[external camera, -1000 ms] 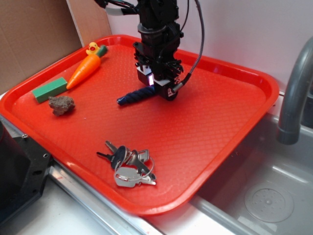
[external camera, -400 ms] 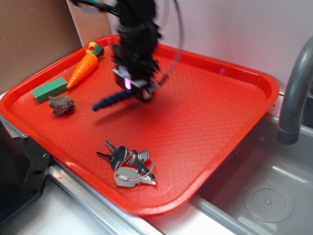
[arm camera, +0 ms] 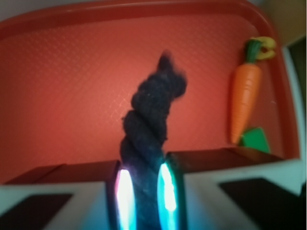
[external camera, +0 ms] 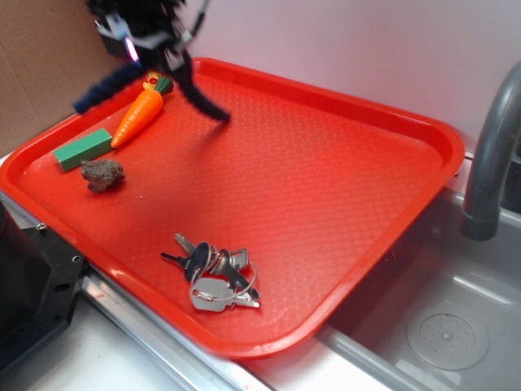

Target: Grab the blue rope.

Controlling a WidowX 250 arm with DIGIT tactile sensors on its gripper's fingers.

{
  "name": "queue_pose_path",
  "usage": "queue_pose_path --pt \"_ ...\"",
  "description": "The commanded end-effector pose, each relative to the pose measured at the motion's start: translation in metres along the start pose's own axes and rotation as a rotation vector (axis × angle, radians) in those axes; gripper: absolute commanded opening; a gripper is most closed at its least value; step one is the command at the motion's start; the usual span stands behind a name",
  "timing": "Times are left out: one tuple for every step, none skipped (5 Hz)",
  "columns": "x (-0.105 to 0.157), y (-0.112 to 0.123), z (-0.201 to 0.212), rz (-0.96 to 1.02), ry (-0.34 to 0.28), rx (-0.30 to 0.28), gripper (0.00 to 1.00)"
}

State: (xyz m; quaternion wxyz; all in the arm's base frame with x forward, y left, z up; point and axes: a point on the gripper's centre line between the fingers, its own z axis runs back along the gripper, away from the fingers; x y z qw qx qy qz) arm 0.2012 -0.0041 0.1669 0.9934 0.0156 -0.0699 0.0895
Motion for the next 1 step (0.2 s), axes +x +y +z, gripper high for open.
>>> queue_pose_path --pt "0.0028 -0.0121 0.0731 0.056 -0.014 0.086 0.0"
